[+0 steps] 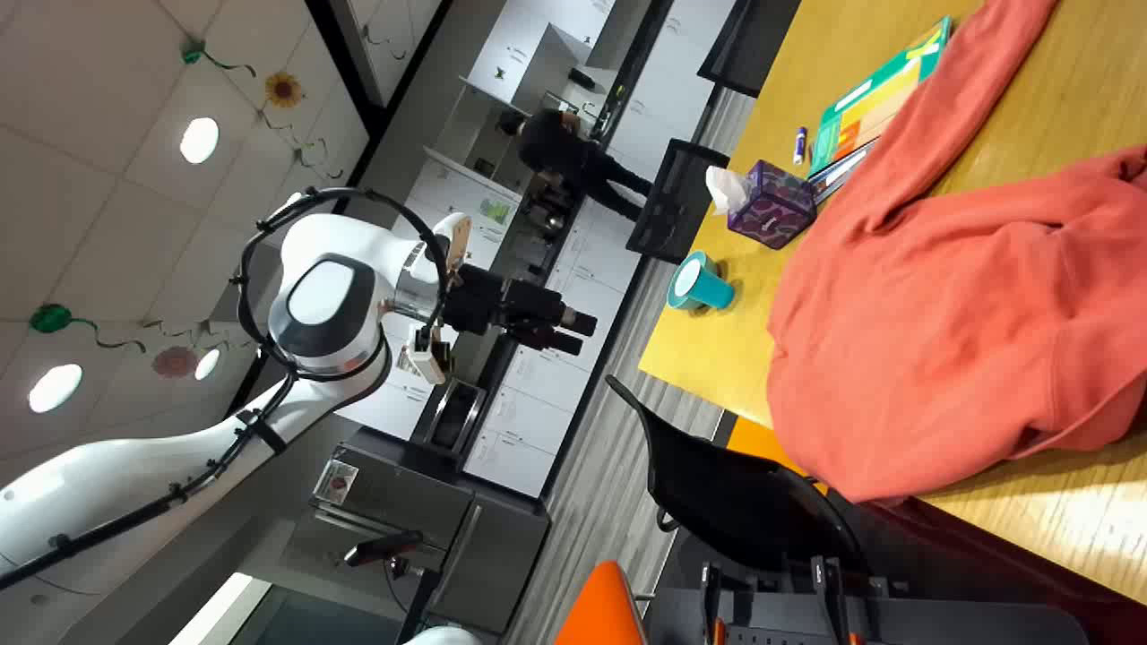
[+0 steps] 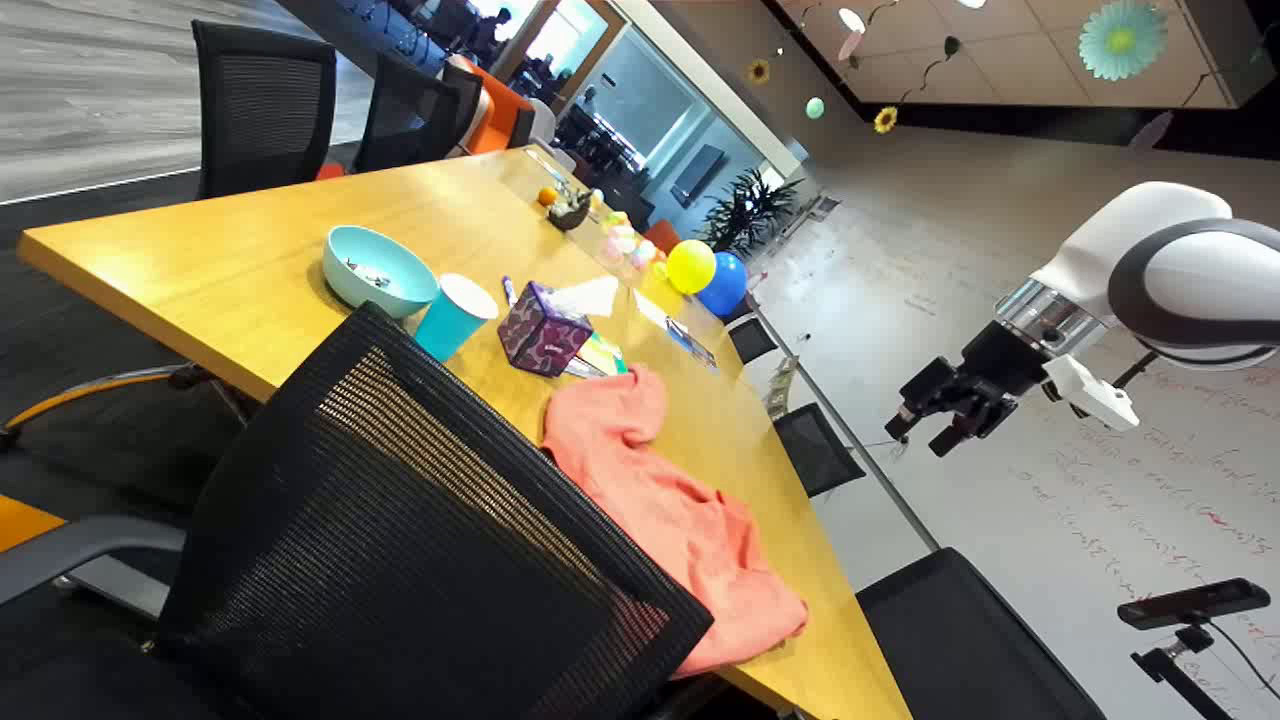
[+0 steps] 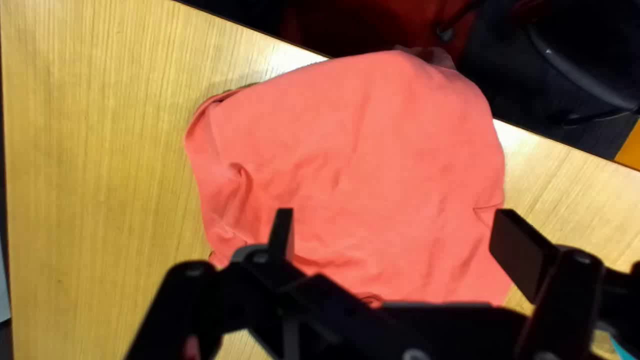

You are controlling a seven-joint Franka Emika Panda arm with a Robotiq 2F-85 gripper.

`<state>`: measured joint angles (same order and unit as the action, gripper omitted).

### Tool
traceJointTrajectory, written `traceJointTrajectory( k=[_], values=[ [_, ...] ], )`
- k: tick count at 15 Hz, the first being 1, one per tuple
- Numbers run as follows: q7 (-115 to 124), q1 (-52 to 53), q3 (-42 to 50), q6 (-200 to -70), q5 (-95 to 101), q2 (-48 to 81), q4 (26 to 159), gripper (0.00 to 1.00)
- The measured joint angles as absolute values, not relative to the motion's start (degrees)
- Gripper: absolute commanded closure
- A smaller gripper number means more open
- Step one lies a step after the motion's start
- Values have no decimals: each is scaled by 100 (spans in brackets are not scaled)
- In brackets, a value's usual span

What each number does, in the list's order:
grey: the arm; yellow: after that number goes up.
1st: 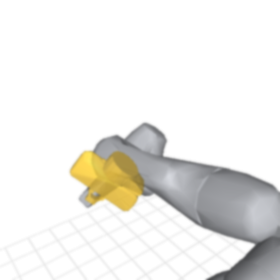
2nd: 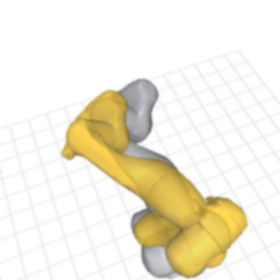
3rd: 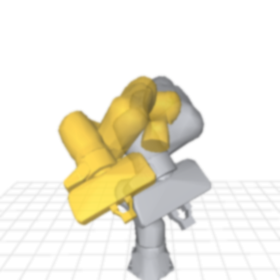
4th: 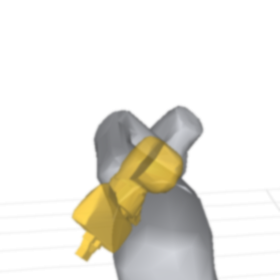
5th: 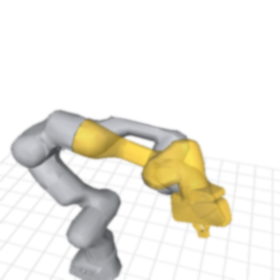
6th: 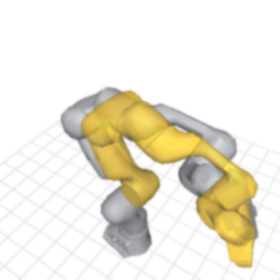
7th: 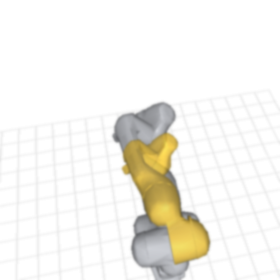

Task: Hang the sweatshirt on the backrest of the chair

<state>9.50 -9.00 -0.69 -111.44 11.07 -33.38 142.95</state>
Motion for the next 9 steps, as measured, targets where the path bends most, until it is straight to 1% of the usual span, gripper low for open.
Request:
traceJointTrajectory(
  k=[9],
  values=[
    [943,-843,-61,-11231,1101,-3310,14296,0]
  ],
)
